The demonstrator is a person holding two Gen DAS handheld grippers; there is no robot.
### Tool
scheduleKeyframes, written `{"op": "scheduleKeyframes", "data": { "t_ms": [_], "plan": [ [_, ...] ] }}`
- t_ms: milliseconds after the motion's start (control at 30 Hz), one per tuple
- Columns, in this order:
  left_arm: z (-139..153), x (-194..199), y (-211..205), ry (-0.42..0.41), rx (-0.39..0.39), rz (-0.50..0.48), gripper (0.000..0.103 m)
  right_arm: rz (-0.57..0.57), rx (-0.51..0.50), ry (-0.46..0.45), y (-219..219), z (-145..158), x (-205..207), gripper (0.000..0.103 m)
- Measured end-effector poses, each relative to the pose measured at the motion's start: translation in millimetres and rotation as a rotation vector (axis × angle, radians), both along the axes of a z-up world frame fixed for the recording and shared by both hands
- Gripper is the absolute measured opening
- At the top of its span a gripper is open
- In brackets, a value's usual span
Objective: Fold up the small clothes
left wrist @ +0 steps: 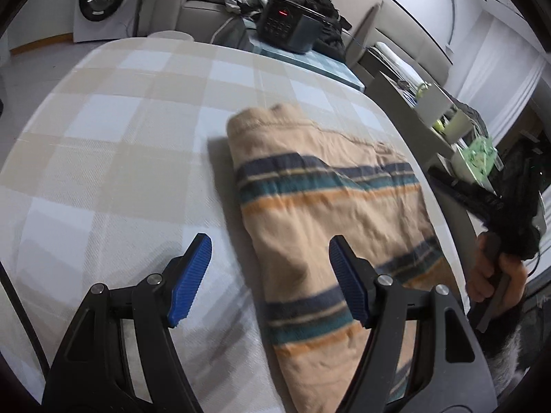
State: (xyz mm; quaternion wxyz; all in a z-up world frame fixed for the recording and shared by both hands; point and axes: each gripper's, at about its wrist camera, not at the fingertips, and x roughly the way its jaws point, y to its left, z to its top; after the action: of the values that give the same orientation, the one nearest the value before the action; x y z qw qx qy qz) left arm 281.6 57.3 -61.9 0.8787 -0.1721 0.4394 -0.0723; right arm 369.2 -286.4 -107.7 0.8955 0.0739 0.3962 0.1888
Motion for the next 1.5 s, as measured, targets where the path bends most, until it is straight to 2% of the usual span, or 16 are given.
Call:
{"op": "scheduleKeyframes", "data": {
  "t_ms": [200, 233, 267, 300, 367, 400, 467, 500, 600, 633, 667, 800, 867, 1000, 1233, 1500],
  "plan": [
    [-8.1, 18.1, 11.1, 0.022, -0.008, 0.032, 0.068, 0.052, -0.054, 0.08, 10.0, -24.5, 33.5, 0.039],
    [-8.5, 20.2, 12.5, 0.019, -0.012, 0.038, 0.068, 0.061, -0.07, 0.081, 13.5, -27.0, 36.3, 0.037],
    [-8.8, 21.3, 13.1, 0.015, -0.012, 0.042, 0.068, 0.072, -0.099, 0.07, 17.5, -29.2, 37.6, 0.021],
    [-8.6, 22.5, 14.2, 0.012, -0.004, 0.052, 0.068, 0.087, -0.116, 0.058, 20.6, -28.9, 37.1, 0.01],
    [-8.3, 23.7, 16.7, 0.007, 0.0, 0.061, 0.068, 0.109, -0.13, 0.015, 24.5, -19.9, 29.6, 0.007],
    [-9.0, 24.7, 18.9, 0.006, -0.001, 0.065, 0.068, 0.119, -0.128, -0.039, 25.6, -10.5, 22.5, 0.007],
    [-10.9, 26.8, 21.4, 0.013, -0.003, 0.073, 0.068, 0.107, -0.126, -0.103, 21.1, 5.1, 14.7, 0.007],
    [-12.3, 28.3, 22.5, 0.017, -0.004, 0.076, 0.068, 0.095, -0.133, -0.103, 18.3, 6.2, 16.8, 0.007],
    [-15.0, 30.6, 22.1, 0.023, -0.008, 0.077, 0.068, 0.028, -0.22, 0.004, 11.3, -19.5, 40.7, 0.008],
    [-15.3, 30.6, 21.1, 0.023, -0.008, 0.074, 0.068, 0.024, -0.228, 0.045, 9.3, -28.7, 46.8, 0.014],
    [-15.5, 29.8, 20.1, 0.023, -0.003, 0.073, 0.068, 0.02, -0.205, 0.078, 4.8, -35.2, 48.8, 0.016],
    [-16.1, 27.3, 19.4, 0.027, 0.017, 0.072, 0.068, 0.02, -0.132, 0.023, -11.1, -23.5, 28.9, 0.033],
    [-16.6, 29.7, 17.8, 0.034, 0.013, 0.071, 0.068, 0.013, -0.087, 0.044, -23.1, -23.1, 22.8, 0.034],
    [-14.9, 31.2, 6.3, 0.026, 0.016, 0.041, 0.068, 0.008, -0.061, 0.091, -36.9, -26.6, 5.3, 0.034],
    [-18.6, 17.6, 1.8, 0.051, -0.003, 0.025, 0.068, 0.044, 0.002, 0.112, -49.2, -28.2, -63.3, 0.034],
    [-10.8, 2.1, -9.6, 0.049, 0.025, 0.008, 0.068, 0.127, 0.003, 0.115, -29.4, -34.7, -69.2, 0.034]
  ]
}}
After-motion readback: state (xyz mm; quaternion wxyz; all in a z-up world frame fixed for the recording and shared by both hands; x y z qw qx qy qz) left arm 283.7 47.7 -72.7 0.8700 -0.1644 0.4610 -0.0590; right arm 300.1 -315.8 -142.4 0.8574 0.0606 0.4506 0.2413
